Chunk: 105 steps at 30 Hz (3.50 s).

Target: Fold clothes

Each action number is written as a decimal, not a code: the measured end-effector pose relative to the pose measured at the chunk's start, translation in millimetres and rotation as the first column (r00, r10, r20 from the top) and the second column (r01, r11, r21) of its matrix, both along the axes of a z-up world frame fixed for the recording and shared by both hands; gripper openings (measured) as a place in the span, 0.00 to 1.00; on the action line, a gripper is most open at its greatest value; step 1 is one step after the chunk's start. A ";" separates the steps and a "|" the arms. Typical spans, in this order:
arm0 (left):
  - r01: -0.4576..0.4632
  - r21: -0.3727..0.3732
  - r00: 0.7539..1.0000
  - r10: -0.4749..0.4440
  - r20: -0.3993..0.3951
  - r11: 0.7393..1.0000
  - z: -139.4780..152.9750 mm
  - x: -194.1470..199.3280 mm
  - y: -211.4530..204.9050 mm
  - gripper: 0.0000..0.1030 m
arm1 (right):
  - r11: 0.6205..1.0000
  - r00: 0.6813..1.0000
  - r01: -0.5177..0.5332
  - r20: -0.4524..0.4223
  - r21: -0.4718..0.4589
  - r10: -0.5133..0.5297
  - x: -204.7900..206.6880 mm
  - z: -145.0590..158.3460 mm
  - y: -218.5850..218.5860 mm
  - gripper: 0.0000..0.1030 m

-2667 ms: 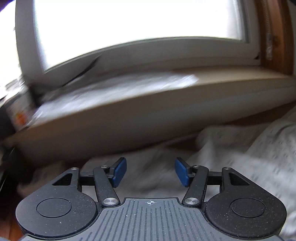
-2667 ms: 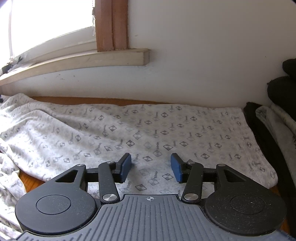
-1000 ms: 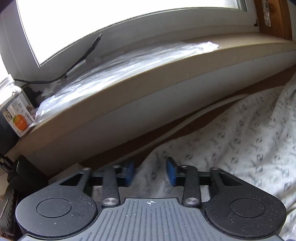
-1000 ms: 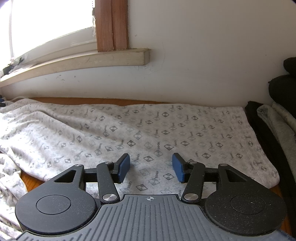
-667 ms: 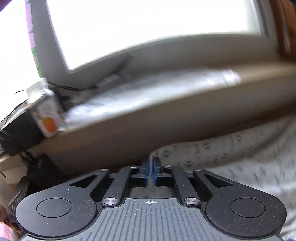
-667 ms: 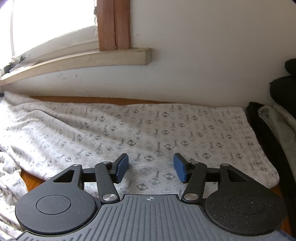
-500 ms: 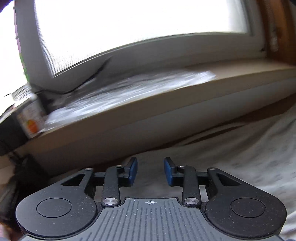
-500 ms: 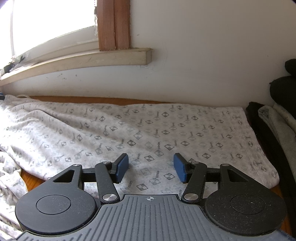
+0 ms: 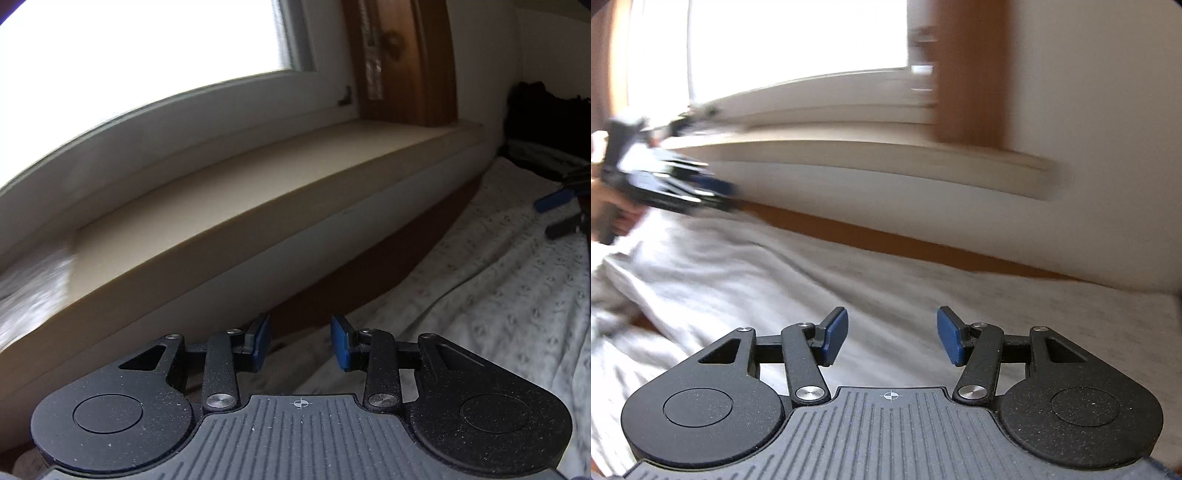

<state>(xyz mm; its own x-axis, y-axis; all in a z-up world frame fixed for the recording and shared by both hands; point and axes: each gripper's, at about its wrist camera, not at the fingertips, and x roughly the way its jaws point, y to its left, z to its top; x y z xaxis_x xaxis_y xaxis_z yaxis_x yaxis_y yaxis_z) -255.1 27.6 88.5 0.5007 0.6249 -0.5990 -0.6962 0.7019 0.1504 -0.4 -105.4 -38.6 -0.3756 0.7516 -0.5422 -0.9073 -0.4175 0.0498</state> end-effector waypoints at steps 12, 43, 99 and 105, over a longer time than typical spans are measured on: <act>0.076 -0.058 0.997 -0.078 -0.023 0.995 -9.6 22.4 15.9 0.38 | 0.972 0.974 -0.224 0.002 -0.074 0.225 -76.1 -5.8 -15.8 0.43; 0.258 -0.068 0.966 -0.259 -0.009 0.964 -29.7 32.2 -8.2 0.38 | 0.971 0.969 -0.237 0.059 -0.033 0.238 -82.3 -19.0 -35.1 0.45; -0.063 0.010 0.993 0.062 0.097 0.998 -17.0 1.4 20.1 0.38 | 0.971 0.969 -0.237 0.057 -0.036 0.239 -80.0 -19.6 -33.0 0.46; -0.058 0.033 0.998 0.057 0.030 0.998 -19.7 -24.9 15.0 0.39 | 0.971 0.969 -0.238 0.055 -0.037 0.240 -80.6 -19.8 -30.4 0.46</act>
